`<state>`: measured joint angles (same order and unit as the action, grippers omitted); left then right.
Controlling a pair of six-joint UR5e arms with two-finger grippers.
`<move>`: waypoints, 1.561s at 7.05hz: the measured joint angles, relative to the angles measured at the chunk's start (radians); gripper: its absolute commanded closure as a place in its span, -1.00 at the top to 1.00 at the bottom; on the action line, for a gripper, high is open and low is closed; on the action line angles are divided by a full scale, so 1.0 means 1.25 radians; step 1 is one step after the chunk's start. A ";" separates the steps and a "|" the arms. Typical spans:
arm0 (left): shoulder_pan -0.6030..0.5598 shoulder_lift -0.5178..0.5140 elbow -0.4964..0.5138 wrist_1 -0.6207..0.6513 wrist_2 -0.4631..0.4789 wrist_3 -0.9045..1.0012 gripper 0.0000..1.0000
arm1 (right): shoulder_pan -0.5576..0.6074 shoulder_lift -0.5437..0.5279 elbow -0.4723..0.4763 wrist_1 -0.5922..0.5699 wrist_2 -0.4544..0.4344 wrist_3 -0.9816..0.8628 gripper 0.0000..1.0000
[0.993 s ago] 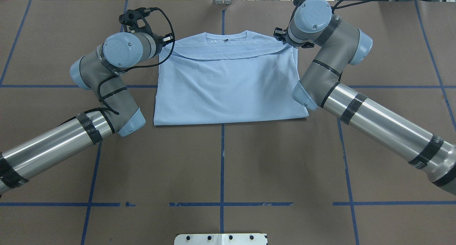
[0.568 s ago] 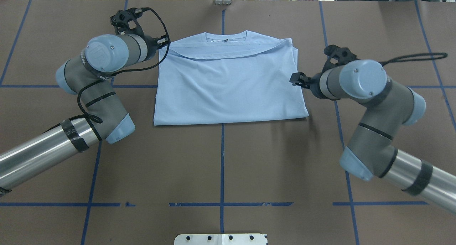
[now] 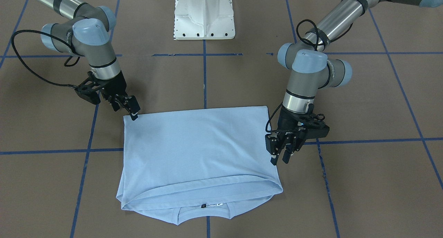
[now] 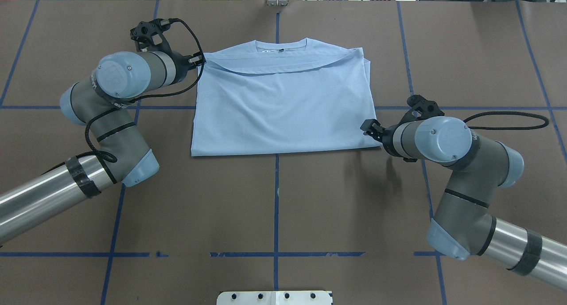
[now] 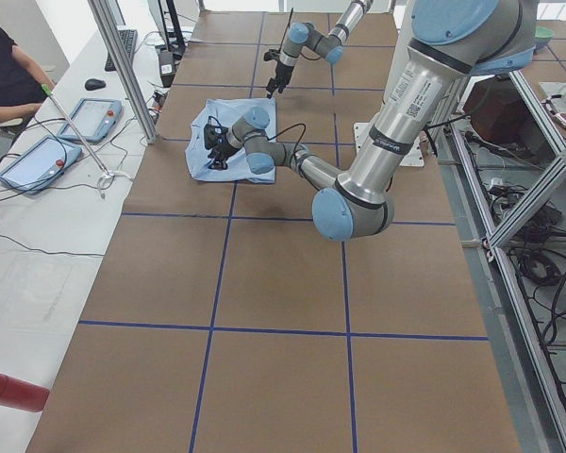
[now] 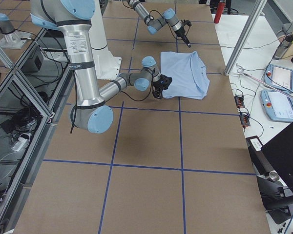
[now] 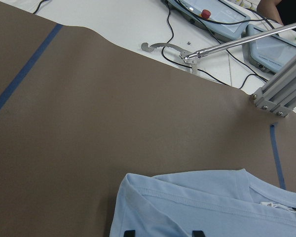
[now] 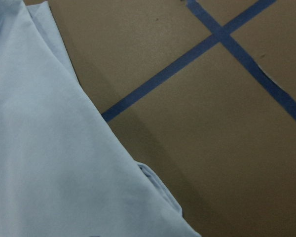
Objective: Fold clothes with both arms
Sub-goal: 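Move the right gripper to the folded shirt's side edge and grasp, then drag the shirt with the right gripper, rotating it toward the robot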
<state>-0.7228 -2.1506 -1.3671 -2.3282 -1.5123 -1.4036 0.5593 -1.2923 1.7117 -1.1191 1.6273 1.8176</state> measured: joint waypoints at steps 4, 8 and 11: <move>0.000 0.001 -0.001 0.001 0.001 0.000 0.00 | 0.007 0.005 -0.012 0.000 0.010 0.001 -1.00; 0.006 0.001 -0.010 0.001 -0.001 -0.013 0.00 | 0.004 -0.184 0.215 -0.001 0.101 0.008 -1.00; 0.042 0.034 -0.125 0.018 -0.063 -0.078 0.07 | -0.068 -0.355 0.430 -0.001 0.390 0.092 -1.00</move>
<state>-0.6704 -2.1079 -1.5236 -2.3061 -1.5907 -1.5006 0.4742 -1.7358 2.2494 -1.1209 2.1146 1.9328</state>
